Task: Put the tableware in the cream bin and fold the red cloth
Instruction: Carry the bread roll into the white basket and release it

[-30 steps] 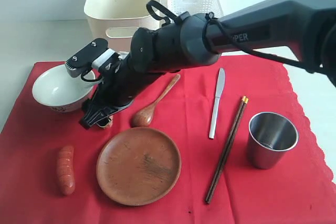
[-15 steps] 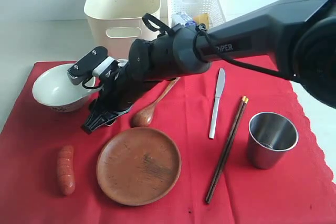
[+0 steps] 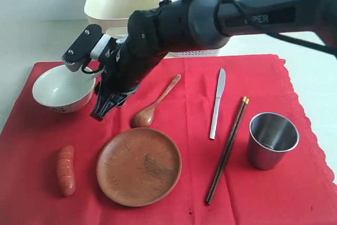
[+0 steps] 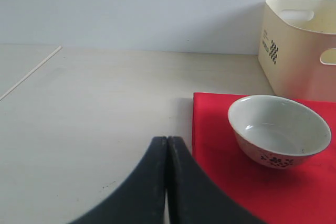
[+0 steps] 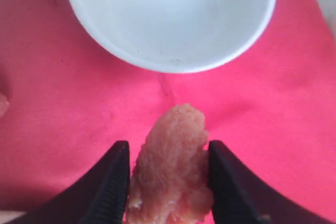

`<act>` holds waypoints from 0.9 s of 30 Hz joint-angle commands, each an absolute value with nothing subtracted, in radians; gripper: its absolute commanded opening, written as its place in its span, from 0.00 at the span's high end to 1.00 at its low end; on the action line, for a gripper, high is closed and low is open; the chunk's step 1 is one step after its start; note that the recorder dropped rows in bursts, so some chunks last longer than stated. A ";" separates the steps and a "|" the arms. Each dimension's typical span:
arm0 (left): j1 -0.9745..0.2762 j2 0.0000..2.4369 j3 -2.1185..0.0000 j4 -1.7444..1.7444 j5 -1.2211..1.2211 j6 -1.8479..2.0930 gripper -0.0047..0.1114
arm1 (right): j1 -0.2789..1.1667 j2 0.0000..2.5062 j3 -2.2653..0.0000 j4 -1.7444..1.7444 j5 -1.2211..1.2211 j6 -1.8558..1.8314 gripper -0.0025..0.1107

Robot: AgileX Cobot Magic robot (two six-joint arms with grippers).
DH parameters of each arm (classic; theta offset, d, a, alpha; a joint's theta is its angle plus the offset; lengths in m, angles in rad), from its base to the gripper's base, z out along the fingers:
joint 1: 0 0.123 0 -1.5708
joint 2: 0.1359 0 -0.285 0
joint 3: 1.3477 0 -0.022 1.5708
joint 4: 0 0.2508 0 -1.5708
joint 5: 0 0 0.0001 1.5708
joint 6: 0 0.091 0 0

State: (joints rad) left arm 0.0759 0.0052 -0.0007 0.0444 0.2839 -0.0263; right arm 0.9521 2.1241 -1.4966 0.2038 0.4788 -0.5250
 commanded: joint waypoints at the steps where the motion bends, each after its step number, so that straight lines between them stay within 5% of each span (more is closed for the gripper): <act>1: 0.070 0.000 0.000 0.041 0.276 -0.034 0.95 | 0.939 2.049 -1.503 -0.164 0.572 -0.221 0.98; 6: 0.070 0.000 0.000 0.041 0.276 -0.034 0.95 | 0.890 2.015 -1.503 -0.494 0.701 0.048 0.98; 13: 0.070 0.000 0.000 0.041 0.276 -0.034 0.95 | 0.732 2.012 -1.503 -0.515 0.632 0.120 0.98; 27: 0.070 0.000 0.000 0.041 0.276 -0.034 0.95 | 0.453 2.165 -1.503 -0.504 -0.128 0.290 0.97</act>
